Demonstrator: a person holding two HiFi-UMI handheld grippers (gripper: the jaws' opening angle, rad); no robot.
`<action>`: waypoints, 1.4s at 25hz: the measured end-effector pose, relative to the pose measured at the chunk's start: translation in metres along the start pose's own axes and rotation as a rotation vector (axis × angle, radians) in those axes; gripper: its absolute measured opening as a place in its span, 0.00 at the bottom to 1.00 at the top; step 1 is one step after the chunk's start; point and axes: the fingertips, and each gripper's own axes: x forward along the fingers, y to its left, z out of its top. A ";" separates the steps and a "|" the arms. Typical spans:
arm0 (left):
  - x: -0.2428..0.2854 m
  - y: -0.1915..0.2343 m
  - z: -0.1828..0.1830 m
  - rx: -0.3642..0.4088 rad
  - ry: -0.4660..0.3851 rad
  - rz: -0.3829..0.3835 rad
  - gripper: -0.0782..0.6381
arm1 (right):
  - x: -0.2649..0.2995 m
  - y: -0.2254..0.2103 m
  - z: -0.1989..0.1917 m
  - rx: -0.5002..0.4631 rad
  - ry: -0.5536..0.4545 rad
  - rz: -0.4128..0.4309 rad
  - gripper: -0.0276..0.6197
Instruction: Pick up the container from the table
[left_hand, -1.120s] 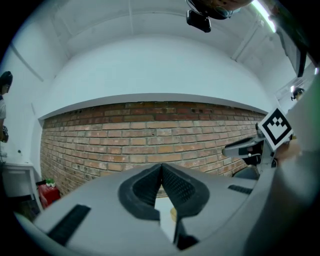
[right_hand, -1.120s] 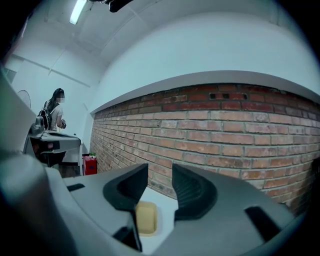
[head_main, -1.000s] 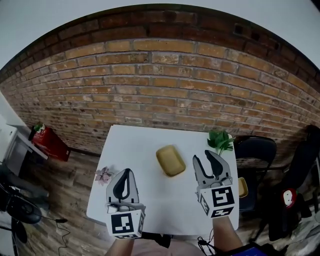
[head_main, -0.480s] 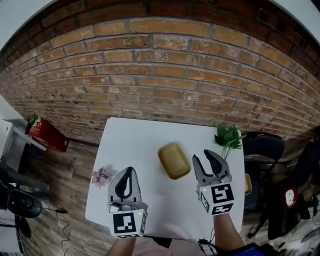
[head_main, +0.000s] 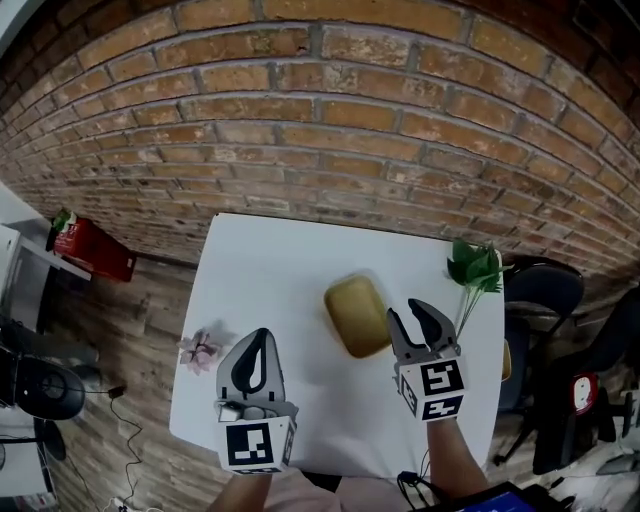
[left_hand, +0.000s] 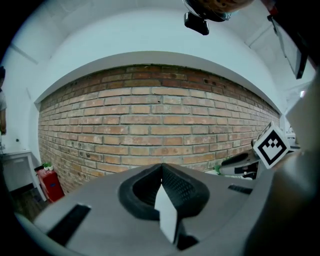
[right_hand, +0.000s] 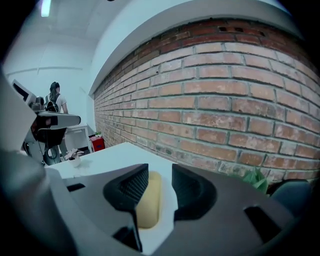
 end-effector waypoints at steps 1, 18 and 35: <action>0.003 0.000 -0.002 -0.001 0.004 -0.003 0.12 | 0.004 0.000 -0.005 0.004 0.013 0.002 0.27; 0.033 0.012 -0.033 -0.015 0.074 -0.023 0.12 | 0.044 0.004 -0.072 0.039 0.174 0.028 0.27; 0.047 0.014 -0.046 -0.025 0.096 -0.028 0.12 | 0.054 0.002 -0.092 0.048 0.228 0.030 0.23</action>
